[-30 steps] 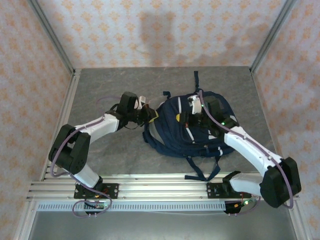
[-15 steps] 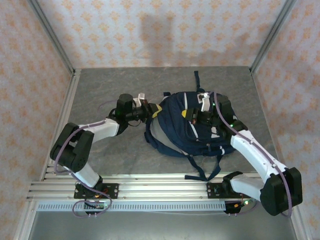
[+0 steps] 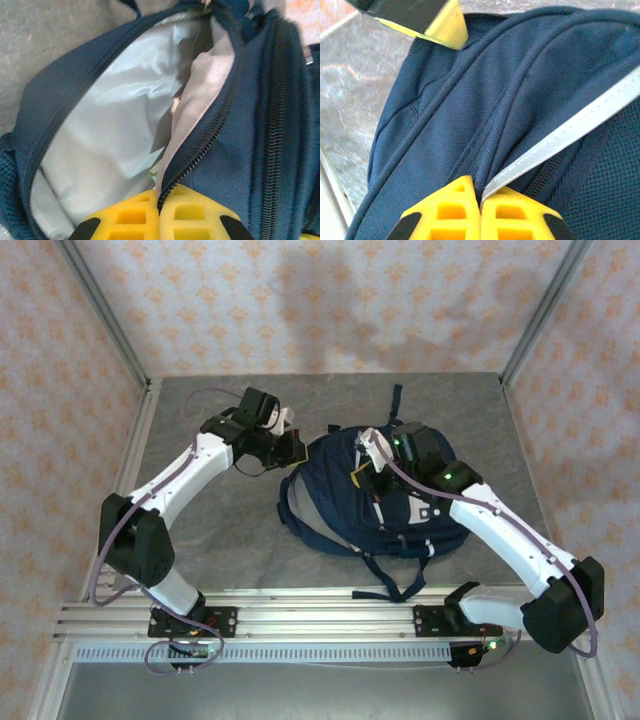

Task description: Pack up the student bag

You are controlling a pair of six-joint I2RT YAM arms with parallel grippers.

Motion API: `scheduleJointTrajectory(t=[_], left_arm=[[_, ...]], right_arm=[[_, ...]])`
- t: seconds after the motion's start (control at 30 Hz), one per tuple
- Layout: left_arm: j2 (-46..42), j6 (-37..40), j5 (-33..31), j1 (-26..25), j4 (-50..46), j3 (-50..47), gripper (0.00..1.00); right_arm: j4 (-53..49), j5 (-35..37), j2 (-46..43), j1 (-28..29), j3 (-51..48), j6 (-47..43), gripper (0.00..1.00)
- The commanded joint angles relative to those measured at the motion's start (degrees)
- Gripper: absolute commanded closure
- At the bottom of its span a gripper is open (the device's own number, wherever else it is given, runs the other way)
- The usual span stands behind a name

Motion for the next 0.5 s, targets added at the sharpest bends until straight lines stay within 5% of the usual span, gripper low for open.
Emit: scheduleJointTrajectory(t=[0.0,0.23,0.47], left_arm=[[2.2,1.6,-6.9,3.8,0.8,-2.1,1.0],[0.1,-27.7,11.1,6.4,41.2,-20.6,1.0],[-4.2,-56.5,10.0,6.4,85.2,-35.5,1.0]], right_arm=[[-10.4,1.7,-1.3,-0.2,1.9,-14.1,1.0],[-6.6,-2.0,8.0,-2.6,14.8,-19.6,1.0],[-0.2,-11.1,12.4,-8.2,25.0,-21.0,1.0]])
